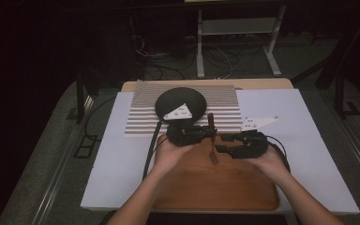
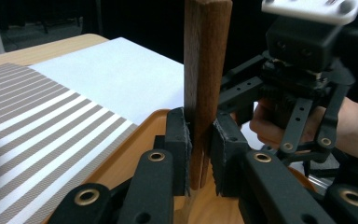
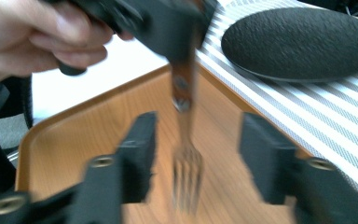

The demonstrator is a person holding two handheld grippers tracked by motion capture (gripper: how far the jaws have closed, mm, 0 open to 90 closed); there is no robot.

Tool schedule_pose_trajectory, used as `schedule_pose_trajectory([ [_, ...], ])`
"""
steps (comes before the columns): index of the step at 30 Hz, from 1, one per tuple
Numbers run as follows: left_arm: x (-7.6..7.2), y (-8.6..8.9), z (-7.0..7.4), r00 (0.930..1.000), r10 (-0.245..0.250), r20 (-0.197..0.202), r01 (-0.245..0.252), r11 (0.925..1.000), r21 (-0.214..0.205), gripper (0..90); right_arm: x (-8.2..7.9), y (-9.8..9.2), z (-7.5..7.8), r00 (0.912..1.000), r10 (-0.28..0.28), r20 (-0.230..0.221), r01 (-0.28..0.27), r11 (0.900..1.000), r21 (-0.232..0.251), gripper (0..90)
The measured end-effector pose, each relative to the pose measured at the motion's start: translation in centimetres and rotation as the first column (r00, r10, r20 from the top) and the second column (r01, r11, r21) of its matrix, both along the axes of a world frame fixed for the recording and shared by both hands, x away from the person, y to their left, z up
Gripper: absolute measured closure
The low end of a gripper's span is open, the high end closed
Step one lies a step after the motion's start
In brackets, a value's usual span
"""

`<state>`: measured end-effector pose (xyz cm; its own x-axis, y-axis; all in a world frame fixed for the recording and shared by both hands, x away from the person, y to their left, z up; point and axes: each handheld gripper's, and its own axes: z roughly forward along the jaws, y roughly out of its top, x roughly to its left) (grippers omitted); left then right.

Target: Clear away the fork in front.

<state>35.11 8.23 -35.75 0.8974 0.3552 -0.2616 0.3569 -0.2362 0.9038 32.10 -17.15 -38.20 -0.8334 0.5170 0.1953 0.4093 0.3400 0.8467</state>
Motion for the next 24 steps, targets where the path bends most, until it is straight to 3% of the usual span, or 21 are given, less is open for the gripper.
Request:
schedule_pose_trajectory([
  [5,0.3,1.4,0.2,1.0,-0.006,-0.005,0.006,1.0,-0.003,80.5,0.2,-2.2,-0.8,0.9979,-0.045,-0.047,0.046,0.9983,0.035,29.1],
  [11,0.3,3.1,0.5,0.9999,-0.014,-0.004,0.014,0.9999,0.005,80.6,-0.3,-5.3,-1.9,0.9904,-0.138,-0.009,0.138,0.99,0.028,13.9],
  [16,0.0,4.4,0.8,0.9994,-0.033,-0.006,0.033,0.9991,0.026,80.4,-1.3,-7.7,-2.9,0.9773,-0.21,0.029,0.209,0.9777,0.017,11.1],
  [24,-0.6,6.9,0.9,0.9995,-0.023,-0.022,0.024,0.9986,0.047,80.3,-2.8,-10.7,-3.9,0.9602,-0.277,0.037,0.277,0.9609,0.012,7.9],
])
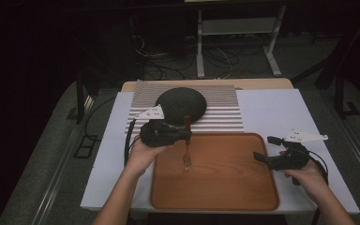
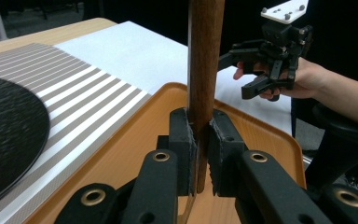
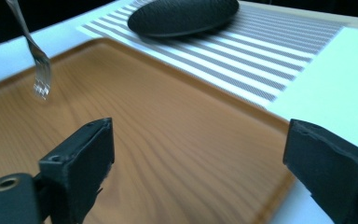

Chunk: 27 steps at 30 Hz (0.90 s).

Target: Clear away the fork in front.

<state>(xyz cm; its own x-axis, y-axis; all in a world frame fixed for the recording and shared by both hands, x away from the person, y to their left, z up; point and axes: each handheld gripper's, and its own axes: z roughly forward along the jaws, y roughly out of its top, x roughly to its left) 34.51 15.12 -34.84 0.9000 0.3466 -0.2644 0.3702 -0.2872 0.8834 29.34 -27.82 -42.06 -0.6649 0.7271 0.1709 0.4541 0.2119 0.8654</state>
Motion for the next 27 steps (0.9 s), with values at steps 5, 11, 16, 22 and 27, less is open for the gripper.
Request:
schedule_pose_trajectory([
  [5,-0.5,1.7,-0.1,0.9997,0.001,-0.023,-0.001,1.0,0.007,80.3,-0.9,-0.9,-0.7,0.9999,-0.011,-0.005,0.01,0.9995,-0.029,6.0],
  [11,-1.3,3.8,0.0,0.9986,0.021,-0.048,-0.021,0.9997,-0.007,80.3,-1.7,-1.1,-1.5,0.9998,0.0,-0.021,-0.001,0.9987,-0.051,2.8],
  [16,-2.1,5.2,0.0,0.997,0.026,-0.073,-0.027,0.9996,-0.008,80.2,-1.6,-0.9,-1.5,0.9999,0.002,-0.017,-0.003,0.9981,-0.061,2.6],
  [22,-2.6,6.3,-0.9,0.9928,0.027,-0.116,-0.026,0.9996,0.01,80.1,-1.5,-1.0,-1.6,0.9999,-0.005,-0.012,0.005,0.997,-0.077,2.6],
  [27,-2.2,6.1,-1.7,0.9915,0.024,-0.128,-0.022,0.9996,0.016,79.8,-1.5,-0.9,-1.6,0.9999,-0.004,-0.011,0.003,0.9964,-0.085,2.6],
])
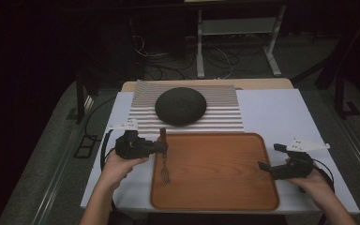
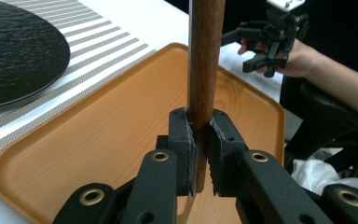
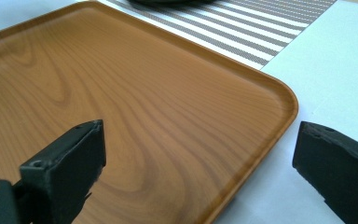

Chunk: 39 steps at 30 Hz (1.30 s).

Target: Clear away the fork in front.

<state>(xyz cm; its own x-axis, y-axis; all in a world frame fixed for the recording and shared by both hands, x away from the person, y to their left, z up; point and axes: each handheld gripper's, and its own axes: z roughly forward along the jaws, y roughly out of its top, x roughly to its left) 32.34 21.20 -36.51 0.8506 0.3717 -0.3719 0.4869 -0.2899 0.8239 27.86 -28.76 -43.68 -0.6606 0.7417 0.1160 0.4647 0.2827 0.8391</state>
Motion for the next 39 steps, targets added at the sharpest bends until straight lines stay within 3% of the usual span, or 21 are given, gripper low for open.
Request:
schedule_pose_trajectory([
  [2,0.2,-0.1,-0.2,1.0,-0.002,0.001,0.002,1.0,-0.009,79.8,0.0,0.0,0.0,1.0,0.002,0.002,-0.002,1.0,0.001,2.6],
  [10,1.2,-0.7,-1.1,0.9983,0.04,0.043,-0.041,0.9989,0.021,77.3,0.1,0.0,0.1,1.0,-0.001,0.005,0.001,1.0,-0.004,2.6],
  [14,1.8,-1.1,-1.9,0.9975,0.06,0.037,-0.061,0.998,0.017,76.0,0.1,0.0,0.1,1.0,-0.001,0.006,0.001,1.0,-0.005,2.6],
  [17,2.1,-1.6,-2.6,0.9983,0.05,0.03,-0.052,0.997,0.058,74.1,0.1,0.1,0.0,1.0,0.001,0.008,-0.001,1.0,-0.008,2.6],
  [24,2.4,-2.5,-4.1,0.9993,0.033,-0.016,-0.031,0.9964,0.079,72.3,0.1,0.2,0.0,0.9999,0.006,0.011,-0.006,0.9999,-0.012,2.6],
  [33,2.8,-3.3,-5.5,0.9964,0.036,-0.077,-0.031,0.9977,0.06,72.3,0.2,0.3,0.0,0.9999,0.009,0.011,-0.009,0.9999,-0.014,2.7],
  [39,3.1,-3.9,-6.6,0.9931,0.026,-0.115,-0.016,0.9959,0.089,71.0,0.2,0.3,0.0,0.9999,0.011,0.011,-0.011,0.9998,-0.015,2.6],
])
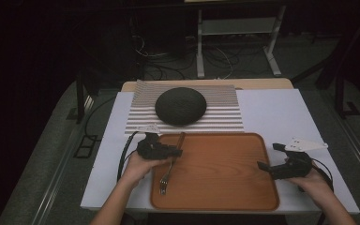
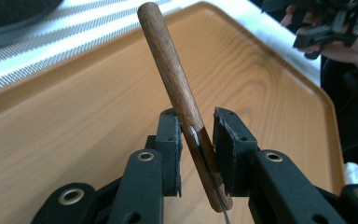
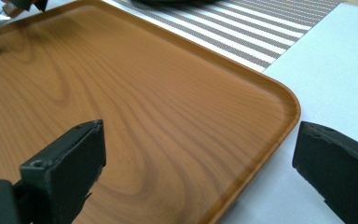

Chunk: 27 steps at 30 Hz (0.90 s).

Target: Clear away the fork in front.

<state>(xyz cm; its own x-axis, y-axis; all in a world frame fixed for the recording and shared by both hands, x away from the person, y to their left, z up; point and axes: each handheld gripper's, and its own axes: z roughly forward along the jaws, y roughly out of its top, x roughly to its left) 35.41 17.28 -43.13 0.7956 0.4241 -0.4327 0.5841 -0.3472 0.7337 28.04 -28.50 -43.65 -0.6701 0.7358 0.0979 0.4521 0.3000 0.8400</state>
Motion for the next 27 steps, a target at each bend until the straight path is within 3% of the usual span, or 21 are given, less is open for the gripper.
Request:
schedule_pose_trajectory([
  [9,0.3,-0.6,-0.8,1.0,0.0,-0.009,0.001,0.9976,0.07,69.3,0.0,0.0,0.0,1.0,0.001,0.002,-0.001,1.0,0.0,2.6],
  [17,0.5,-0.6,-1.3,0.9996,0.027,0.002,-0.027,0.989,0.145,65.1,0.0,0.1,0.0,1.0,0.005,0.001,-0.005,1.0,0.0,2.6],
  [24,0.4,-0.3,-0.7,0.9974,0.059,0.042,-0.064,0.9892,0.132,59.2,0.0,0.0,0.0,1.0,0.005,0.002,-0.005,1.0,0.001,2.7],
  [27,0.0,-0.6,-0.2,0.9961,0.044,0.076,-0.053,0.9901,0.13,66.8,0.0,0.0,0.0,1.0,0.005,0.001,-0.005,1.0,0.001,2.7],
])
